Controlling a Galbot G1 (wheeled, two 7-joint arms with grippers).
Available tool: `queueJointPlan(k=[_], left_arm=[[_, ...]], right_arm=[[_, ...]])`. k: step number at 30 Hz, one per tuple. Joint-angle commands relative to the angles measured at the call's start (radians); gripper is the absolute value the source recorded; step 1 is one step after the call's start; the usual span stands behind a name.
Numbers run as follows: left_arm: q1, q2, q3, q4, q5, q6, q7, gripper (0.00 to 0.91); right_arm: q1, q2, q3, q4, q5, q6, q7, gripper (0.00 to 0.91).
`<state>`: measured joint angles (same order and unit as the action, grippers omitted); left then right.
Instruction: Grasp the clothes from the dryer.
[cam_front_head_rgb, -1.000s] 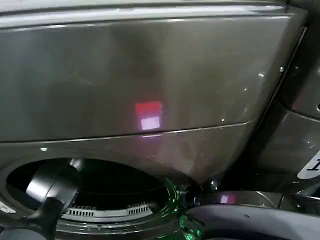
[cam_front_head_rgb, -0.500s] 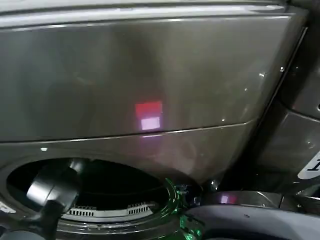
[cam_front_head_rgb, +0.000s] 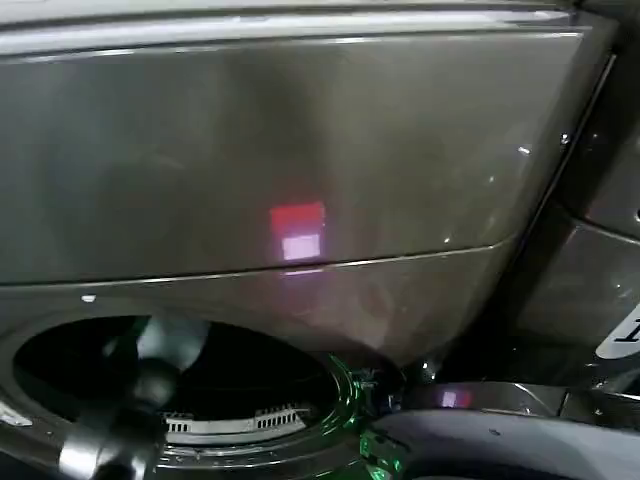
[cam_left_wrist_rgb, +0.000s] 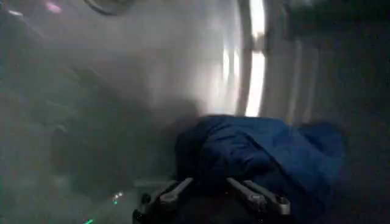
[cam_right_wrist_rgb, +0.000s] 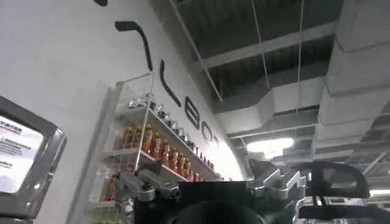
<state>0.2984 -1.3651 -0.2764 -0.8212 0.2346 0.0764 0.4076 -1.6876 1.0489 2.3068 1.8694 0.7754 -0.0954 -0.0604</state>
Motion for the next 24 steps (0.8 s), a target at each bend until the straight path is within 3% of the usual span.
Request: queueJointPlan(k=[1,5,11,24], left_arm=[[0.222,-0.051,-0.141,-0.256,-0.255,-0.121,-0.354,0.0],[0.304,-0.072,-0.183,-0.355,-0.313,-0.19,-0.419,0.0],[0.325,-0.117,-0.196,-0.387,-0.255,-0.27,-0.496,0.0],[0.33,-0.11,-0.187,-0.426,-0.266,-0.249,-0.506,0.0]], right_arm=[[0.008,0.001,-0.007,0.029,0.007,0.011,-0.041,0.907],[0.007,-0.006,-0.007,0.028,-0.007,0.027,-0.049,0.907],[-0.017,-0.019,0.023,0.016,0.006,0.03,-0.04,0.907],[-0.035,-0.009,0.041,0.014,0.017,0.053,-0.041,0.907]])
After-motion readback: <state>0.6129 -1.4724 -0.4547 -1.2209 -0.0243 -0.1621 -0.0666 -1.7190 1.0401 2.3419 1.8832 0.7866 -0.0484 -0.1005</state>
